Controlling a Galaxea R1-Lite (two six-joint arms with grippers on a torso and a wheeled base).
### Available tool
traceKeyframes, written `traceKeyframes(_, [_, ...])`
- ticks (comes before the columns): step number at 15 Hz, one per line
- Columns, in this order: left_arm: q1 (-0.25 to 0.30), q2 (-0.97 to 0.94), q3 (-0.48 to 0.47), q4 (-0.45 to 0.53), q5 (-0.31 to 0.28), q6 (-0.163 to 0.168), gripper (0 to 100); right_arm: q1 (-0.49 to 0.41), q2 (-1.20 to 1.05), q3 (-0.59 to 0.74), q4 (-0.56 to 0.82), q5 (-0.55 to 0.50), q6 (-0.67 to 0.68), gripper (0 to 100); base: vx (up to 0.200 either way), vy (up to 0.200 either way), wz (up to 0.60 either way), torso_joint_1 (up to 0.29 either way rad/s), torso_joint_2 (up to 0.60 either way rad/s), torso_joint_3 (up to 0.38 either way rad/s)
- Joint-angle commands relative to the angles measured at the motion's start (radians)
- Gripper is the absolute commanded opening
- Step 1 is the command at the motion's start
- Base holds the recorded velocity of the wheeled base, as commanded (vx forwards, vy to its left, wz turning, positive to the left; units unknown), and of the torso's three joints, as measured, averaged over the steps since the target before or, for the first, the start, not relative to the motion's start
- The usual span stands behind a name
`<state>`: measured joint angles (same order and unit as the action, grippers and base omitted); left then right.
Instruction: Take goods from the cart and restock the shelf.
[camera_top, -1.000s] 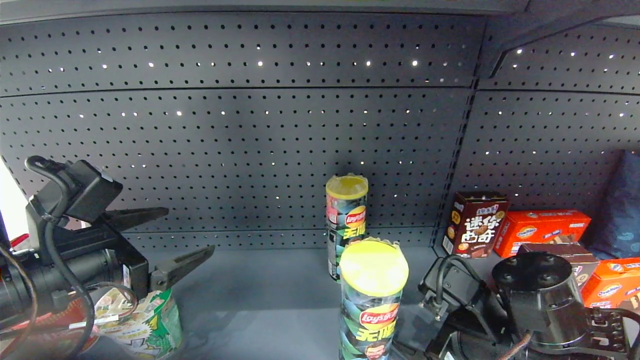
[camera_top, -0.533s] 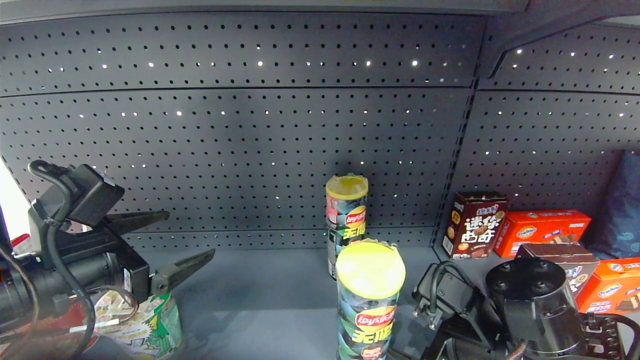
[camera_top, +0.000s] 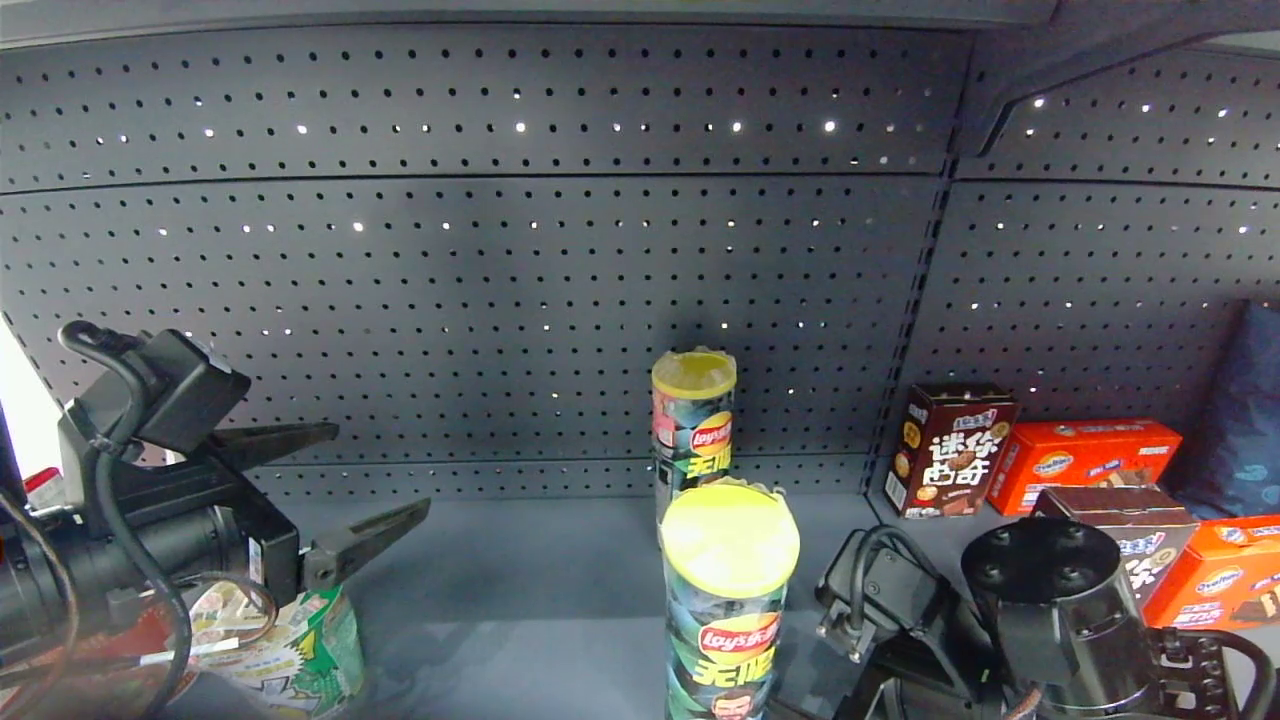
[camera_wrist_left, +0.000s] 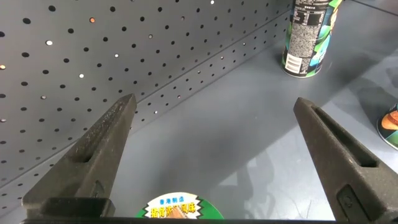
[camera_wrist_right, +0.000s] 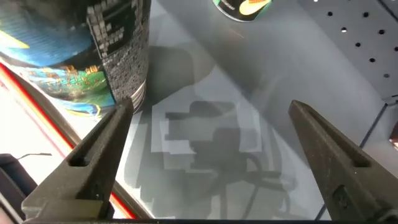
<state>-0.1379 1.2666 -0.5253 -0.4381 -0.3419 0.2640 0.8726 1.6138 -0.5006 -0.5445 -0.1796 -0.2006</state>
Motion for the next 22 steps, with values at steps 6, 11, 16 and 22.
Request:
traceKeyframes(6, [0.001,0.002,0.001,-0.001,0.0,0.0,100,0.003,0.003,0.005,0.0,0.002,0.0,100,0.0,0.0,0.0,0.0,0.0,0.0])
traceKeyframes(11, [0.003,-0.004,0.001,-0.001,0.001,-0.002,100,-0.004,-0.046,0.017,-0.003,-0.003,0.001,100,0.0,0.0,0.0,0.0,0.0,0.0])
traceKeyframes(16, [0.003,-0.023,-0.013,-0.005,0.001,-0.005,100,-0.092,-0.212,-0.05,-0.008,-0.005,0.006,100,0.0,0.0,0.0,0.0,0.0,0.0])
traceKeyframes(22, [0.066,-0.079,0.01,-0.036,0.003,-0.009,100,-0.23,-0.393,-0.042,-0.042,-0.001,0.026,100,0.0,0.0,0.0,0.0,0.0,0.0])
